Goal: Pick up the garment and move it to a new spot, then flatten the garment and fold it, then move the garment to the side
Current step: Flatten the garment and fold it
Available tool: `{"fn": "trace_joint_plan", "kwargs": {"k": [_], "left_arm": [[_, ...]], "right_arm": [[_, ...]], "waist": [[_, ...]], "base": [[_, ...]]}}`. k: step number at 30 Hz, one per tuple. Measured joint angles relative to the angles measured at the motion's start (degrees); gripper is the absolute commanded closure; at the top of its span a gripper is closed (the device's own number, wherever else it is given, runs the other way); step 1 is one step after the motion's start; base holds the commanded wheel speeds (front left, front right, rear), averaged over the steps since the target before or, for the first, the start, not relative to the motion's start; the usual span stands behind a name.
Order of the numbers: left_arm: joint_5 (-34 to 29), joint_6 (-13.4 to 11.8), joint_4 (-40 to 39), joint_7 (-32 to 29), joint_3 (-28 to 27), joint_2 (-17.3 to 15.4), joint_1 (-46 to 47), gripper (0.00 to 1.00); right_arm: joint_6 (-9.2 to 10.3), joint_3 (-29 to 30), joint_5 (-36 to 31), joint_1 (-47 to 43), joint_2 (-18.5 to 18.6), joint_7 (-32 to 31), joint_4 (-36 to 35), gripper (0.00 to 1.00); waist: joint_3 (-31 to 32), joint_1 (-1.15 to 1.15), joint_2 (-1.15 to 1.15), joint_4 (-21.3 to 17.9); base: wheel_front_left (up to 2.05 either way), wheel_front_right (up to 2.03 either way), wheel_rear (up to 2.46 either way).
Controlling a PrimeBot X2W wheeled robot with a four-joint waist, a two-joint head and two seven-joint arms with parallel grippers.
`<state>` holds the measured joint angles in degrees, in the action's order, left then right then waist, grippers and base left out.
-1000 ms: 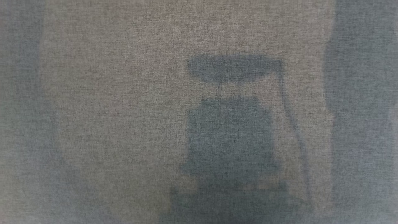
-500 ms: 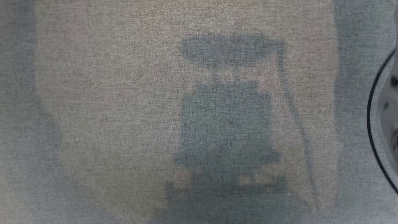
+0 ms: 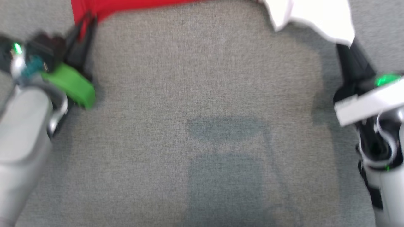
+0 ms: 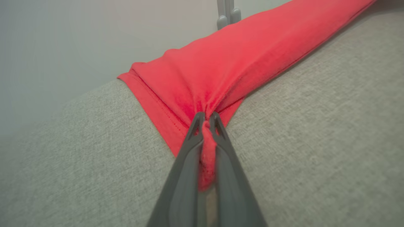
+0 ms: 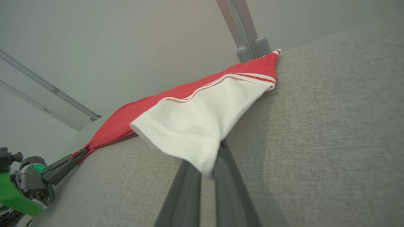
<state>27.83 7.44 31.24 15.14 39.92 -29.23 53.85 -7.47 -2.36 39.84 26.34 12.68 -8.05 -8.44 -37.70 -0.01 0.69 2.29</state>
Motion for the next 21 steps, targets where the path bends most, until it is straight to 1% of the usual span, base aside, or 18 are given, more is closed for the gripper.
{"fn": "trace_joint_plan", "kwargs": {"k": [4, 8, 11, 16, 18, 21], "left_arm": [[0.1, -1.8, -5.3, -0.5, 1.8, -2.9, -9.7, 1.0], [0.9, -5.2, -12.3, -1.9, 3.2, -5.8, -20.0, 1.0], [1.8, -9.1, -18.9, -3.0, 3.9, -8.0, -28.2, 1.0], [3.0, -17.0, -30.4, -4.2, 4.4, -11.1, -41.1, 1.0], [3.9, -19.9, -34.3, -4.5, 4.0, -12.5, -45.0, 1.0], [4.8, -23.2, -40.0, -5.1, 3.6, -14.0, -49.8, 1.0]], "right_arm": [[-0.01, 0.6, 0.0, -11.4, -1.5, -0.9, -4.2, 1.0], [-0.01, 0.8, -0.1, -22.5, -3.3, -0.9, -7.0, 1.0], [-0.01, -0.2, -0.1, -29.5, -4.0, -0.6, -7.8, 1.0], [-0.01, 0.1, 0.0, -38.8, -4.2, 1.1, -8.7, 1.0], [-0.01, -0.4, 0.6, -42.2, -3.9, 1.0, -9.2, 1.0], [-0.01, -1.3, 1.9, -46.7, -2.7, 0.3, -10.1, 1.0]], "waist": [[4.6, 0.0, 0.0, -0.5], [9.1, 0.0, 0.0, -1.1], [12.0, 0.0, 0.0, -1.8], [15.6, 0.0, 0.0, -3.3], [16.3, 0.0, 0.0, -4.0], [16.9, 0.0, 0.0, -5.0]], "base": [[0.0, 0.0, 0.0], [0.0, 0.0, 0.0], [0.0, 0.0, 0.0], [0.0, 0.0, 0.0], [0.0, 0.0, 0.0], [0.0, 0.0, 0.0]]}}
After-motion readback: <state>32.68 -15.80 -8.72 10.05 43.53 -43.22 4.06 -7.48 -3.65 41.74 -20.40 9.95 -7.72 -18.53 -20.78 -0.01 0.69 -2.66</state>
